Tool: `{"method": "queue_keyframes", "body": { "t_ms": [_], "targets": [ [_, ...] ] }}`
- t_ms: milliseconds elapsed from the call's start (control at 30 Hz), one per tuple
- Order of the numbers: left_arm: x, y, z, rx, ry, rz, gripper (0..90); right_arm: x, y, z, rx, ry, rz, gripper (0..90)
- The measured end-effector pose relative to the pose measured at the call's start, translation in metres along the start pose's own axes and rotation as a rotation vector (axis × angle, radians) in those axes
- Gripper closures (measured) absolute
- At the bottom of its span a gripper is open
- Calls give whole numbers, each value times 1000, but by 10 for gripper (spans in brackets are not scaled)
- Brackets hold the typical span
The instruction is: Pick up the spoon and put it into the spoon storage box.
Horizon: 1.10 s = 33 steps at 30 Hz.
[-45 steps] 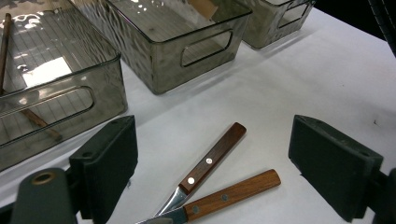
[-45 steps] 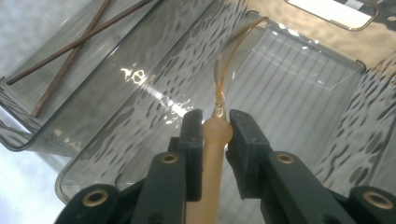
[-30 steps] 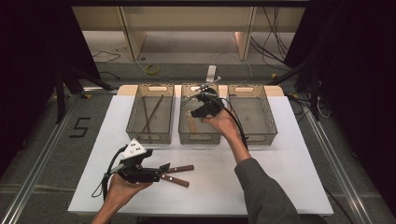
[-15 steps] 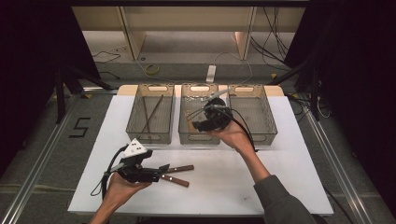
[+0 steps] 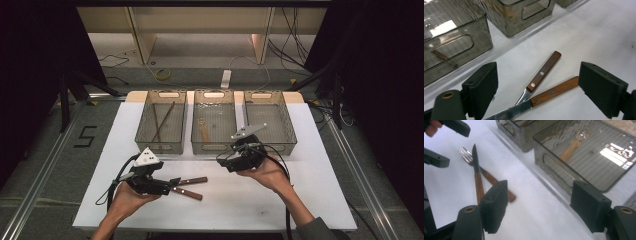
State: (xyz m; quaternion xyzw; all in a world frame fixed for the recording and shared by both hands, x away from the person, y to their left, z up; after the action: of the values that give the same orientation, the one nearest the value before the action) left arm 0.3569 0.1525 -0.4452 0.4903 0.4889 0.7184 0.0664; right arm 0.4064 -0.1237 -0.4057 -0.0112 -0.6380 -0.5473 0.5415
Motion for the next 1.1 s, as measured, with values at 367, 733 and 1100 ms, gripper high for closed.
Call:
{"method": "queue_keyframes", "body": {
  "t_ms": [367,733,1100],
  "targets": [
    [-9,-2,-5,-62,-20,68,160,13,-32,-4,-36,17,-43,300],
    [-18,-5,-9,-113,-82,156,166,23,-58,-6,-65,34,-48,284],
    [-24,-4,-10,-164,-107,208,172,29,-73,-9,-85,35,-48,270]
  ]
}}
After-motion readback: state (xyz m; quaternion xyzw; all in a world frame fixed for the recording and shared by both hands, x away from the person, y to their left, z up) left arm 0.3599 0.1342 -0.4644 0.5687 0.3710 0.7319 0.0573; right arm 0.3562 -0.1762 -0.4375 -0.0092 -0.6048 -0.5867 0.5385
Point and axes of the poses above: each handheld gripper's, and its own axes: x roughly backward along the jaws, y roughly out of its top, z roughly to its left, the point moved 3 cm from there along -x, roughly forward along the jaws, and after that the axes turned 11 degrees about -x, right-handed, at the moved point
